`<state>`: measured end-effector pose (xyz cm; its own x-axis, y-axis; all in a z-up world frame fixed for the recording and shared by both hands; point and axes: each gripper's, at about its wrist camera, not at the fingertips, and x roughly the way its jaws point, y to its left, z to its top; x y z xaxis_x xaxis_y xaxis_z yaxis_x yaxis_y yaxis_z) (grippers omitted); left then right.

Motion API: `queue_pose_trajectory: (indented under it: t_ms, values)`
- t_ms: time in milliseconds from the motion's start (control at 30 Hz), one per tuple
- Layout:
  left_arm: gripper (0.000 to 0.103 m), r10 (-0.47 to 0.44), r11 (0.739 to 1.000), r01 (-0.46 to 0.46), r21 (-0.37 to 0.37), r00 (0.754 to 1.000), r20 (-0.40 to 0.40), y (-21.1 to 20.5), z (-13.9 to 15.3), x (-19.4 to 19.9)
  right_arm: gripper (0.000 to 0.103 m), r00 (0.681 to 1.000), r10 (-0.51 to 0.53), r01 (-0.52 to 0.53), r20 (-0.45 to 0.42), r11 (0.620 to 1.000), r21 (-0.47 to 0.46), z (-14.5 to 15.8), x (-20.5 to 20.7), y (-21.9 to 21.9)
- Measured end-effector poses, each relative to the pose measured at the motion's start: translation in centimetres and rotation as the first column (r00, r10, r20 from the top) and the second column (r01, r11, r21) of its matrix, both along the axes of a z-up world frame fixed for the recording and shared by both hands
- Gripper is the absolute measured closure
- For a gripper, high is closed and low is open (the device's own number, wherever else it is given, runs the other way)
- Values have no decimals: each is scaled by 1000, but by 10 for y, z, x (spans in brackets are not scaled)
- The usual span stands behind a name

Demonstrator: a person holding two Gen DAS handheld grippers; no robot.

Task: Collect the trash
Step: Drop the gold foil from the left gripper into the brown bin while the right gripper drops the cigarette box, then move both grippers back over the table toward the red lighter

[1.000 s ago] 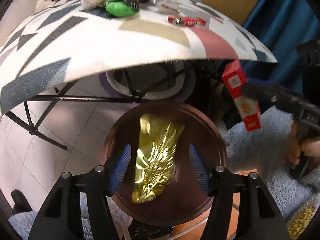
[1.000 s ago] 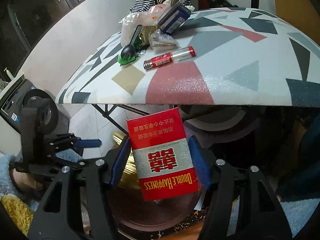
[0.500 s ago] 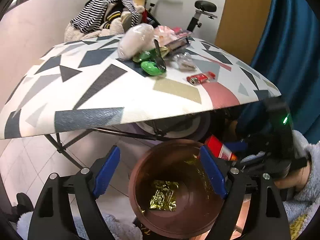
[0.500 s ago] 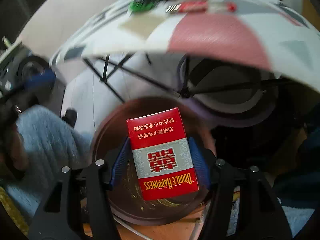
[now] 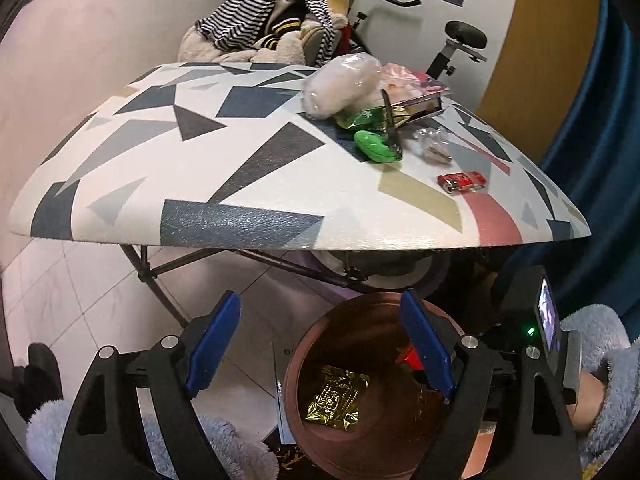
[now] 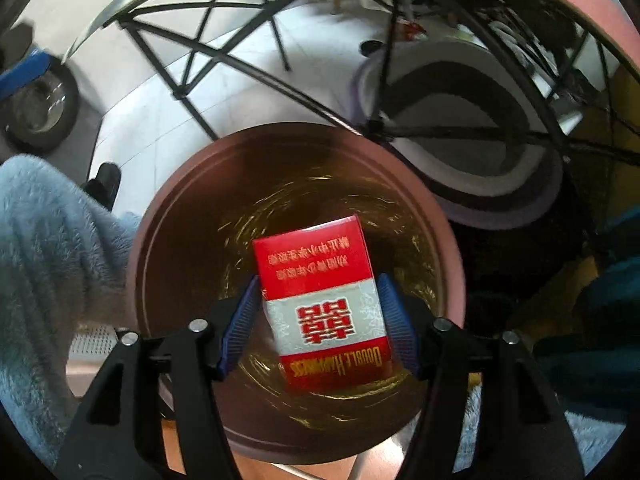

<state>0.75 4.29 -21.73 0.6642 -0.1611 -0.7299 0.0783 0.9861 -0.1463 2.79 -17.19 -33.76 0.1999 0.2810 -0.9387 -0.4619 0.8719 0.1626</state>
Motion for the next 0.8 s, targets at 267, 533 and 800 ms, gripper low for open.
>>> queue_pose_trajectory:
  t_ms: [267,533,800]
  values:
    - [22,1,1000,-1,12,1000,5,-4,0,2,6,997,-48,48,61,999,-3,15,4,-9]
    - [22,-2,999,2,33,1000,8,-8,2,2,6,976,-110,100,190,993,61,52,2,-26]
    - [19,-20,999,16,42,997,75,-14,24,1,6,932,-193,173,308,981,90,95,1,-46]
